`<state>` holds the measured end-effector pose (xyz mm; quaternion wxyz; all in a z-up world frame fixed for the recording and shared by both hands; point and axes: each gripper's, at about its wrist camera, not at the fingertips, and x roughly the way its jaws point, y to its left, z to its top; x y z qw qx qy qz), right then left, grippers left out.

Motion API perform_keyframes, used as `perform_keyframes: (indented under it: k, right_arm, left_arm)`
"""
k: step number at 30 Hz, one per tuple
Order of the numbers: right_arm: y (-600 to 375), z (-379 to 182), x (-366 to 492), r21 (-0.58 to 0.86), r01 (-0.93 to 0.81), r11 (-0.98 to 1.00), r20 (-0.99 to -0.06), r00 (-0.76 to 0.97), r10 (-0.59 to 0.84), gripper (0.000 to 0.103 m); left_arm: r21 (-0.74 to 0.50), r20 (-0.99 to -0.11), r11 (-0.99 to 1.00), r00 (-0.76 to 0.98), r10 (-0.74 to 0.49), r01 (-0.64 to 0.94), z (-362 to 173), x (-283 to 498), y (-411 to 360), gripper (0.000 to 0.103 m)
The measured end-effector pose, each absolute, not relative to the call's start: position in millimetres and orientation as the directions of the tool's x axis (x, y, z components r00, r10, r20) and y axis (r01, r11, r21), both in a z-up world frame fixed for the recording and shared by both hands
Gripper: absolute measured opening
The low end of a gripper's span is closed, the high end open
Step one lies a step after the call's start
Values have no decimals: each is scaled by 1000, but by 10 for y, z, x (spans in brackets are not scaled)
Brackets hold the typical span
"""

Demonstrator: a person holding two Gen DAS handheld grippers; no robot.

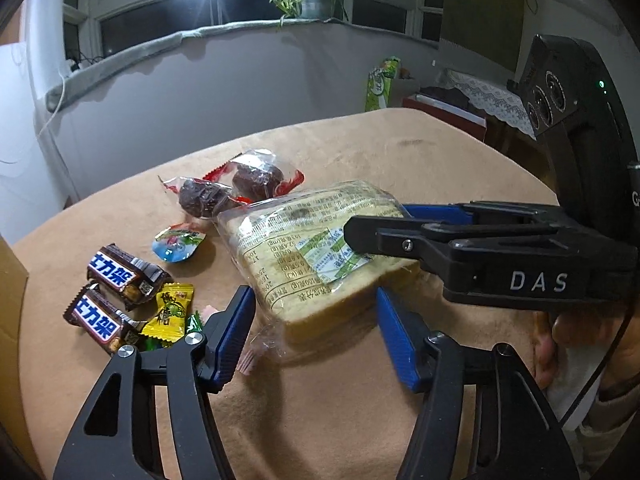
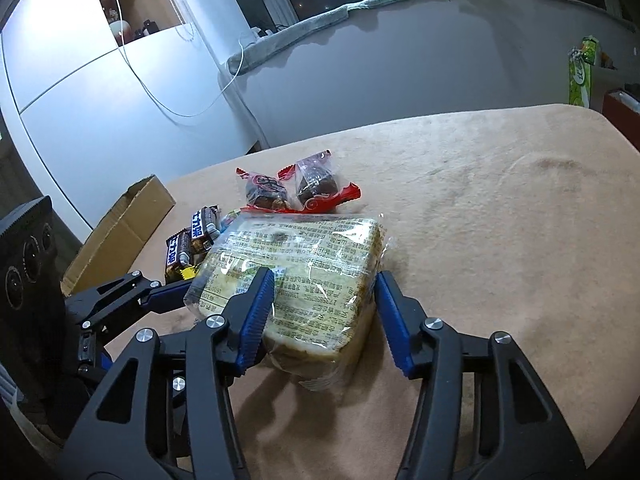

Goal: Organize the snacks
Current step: 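Grasp the bagged bread loaf between both tools from its sides, then lift the bread loaf with both tools into the box and release it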

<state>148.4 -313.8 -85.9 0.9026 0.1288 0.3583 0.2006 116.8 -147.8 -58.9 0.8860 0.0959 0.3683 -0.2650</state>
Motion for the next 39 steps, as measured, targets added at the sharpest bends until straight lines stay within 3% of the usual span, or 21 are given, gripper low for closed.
perform_keyframes:
  k: [15,26,39]
  right_arm:
    - [-2761,-461,1000,330,-361,872,-538,688,488,55]
    - [-1846,-89,927,284,-504,815,-488,656,576,55]
    - [-512,152,874,200,-661,723,-491,571,658,55]
  left_arm:
    - [-91,-602,890,687,-407,447,-257,645,-1064,61]
    - [-89,-529,945,789,-311,314,62,464,-313,61]
    - [-142,-464,982,869,-175,123,163,218,806,61]
